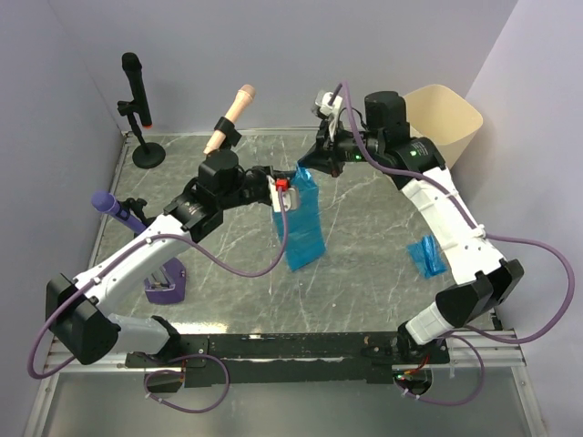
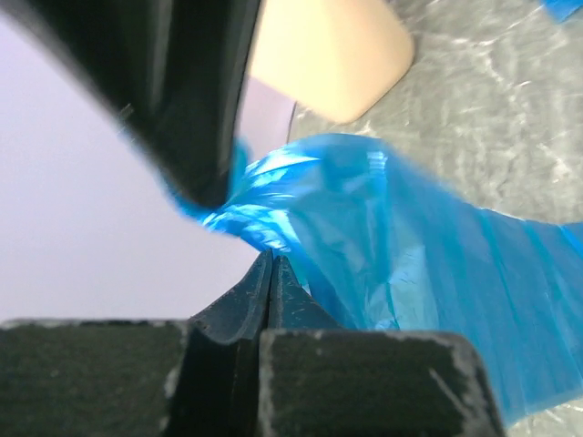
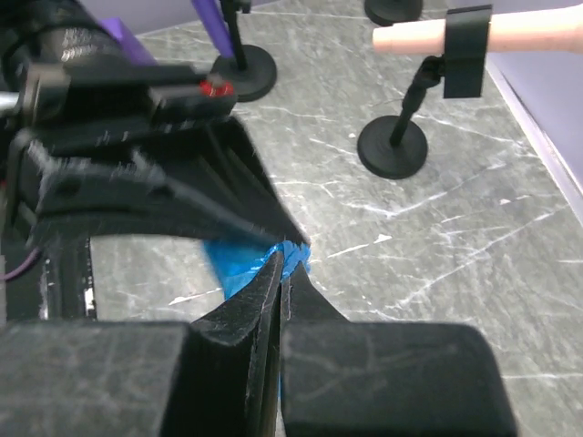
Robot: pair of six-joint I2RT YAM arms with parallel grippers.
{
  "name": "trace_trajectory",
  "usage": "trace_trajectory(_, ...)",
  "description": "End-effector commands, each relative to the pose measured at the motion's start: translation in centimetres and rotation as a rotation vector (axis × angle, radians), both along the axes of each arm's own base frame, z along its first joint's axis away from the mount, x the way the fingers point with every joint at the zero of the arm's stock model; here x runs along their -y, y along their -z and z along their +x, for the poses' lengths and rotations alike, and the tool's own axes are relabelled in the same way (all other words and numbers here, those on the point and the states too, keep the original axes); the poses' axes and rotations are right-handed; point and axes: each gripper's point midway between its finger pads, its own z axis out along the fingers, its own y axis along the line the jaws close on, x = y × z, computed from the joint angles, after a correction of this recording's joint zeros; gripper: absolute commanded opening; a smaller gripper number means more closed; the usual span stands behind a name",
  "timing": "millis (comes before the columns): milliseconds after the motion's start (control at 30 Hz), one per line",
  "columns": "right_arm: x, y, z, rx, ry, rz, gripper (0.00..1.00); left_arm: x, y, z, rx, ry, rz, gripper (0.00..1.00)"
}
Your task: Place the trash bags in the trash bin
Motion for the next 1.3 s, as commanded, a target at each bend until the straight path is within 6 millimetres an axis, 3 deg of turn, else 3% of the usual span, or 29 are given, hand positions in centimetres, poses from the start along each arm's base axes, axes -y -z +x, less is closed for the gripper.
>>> trace_trajectory(0,0.1,-2.6,-1.7,0.048,-0.069,0.074,0.00,-1.8,1.1,0.8,-0.052,-0.071,0.024,0.01)
trace_trajectory(133,0.4,1.3,-2.8,-0.008,-0.072,0.016,0.00,-1.5,-2.9,0.1,-0.040,-0.039,-0.077,0.01)
trace_trajectory(200,0.7,3.0,-2.1,0.000,-0.040,-0.035,0.00,-1.4,-5.2,-1.1,-0.035,0.004,-0.129,0.01)
trace_trajectory(267,0.8,3.3,-1.0,0.001,0.005,-0.044,0.00,-1.1,-5.8,-2.1,-0.060,0.043,-0.148,0.01)
trace_trajectory(333,0.4,2.1,-0.5,0.020,0.004,-0.027,0.00,-0.8,-5.5,-2.7,-0.099,0.062,-0.154,0.01)
trace_trajectory(533,-0.7,-1.4,-1.2,0.081,-0.031,0.022,0.00,-1.3,-1.2,-2.8,-0.185,0.041,-0.046,0.03)
trace_trajectory(633,-0.2,-2.2,-1.9,0.116,-0.030,0.014,0.00,-1.9,-1.2,-2.9,-0.237,0.008,-0.027,0.42)
trace_trajectory(767,0.1,-2.1,-2.3,0.146,-0.038,-0.009,0.00,-2.6,-1.4,-2.8,-0.218,-0.031,-0.067,0.59)
trace_trajectory(1033,-0.2,-1.5,-3.1,0.180,-0.063,-0.046,0.00,-2.4,-4.2,-2.6,-0.279,-0.054,-0.177,0.63)
trace_trajectory(1267,-0.3,-1.4,-3.1,0.190,-0.062,-0.052,0.00,-1.6,-3.3,-2.9,-0.400,-0.008,-0.138,0.61)
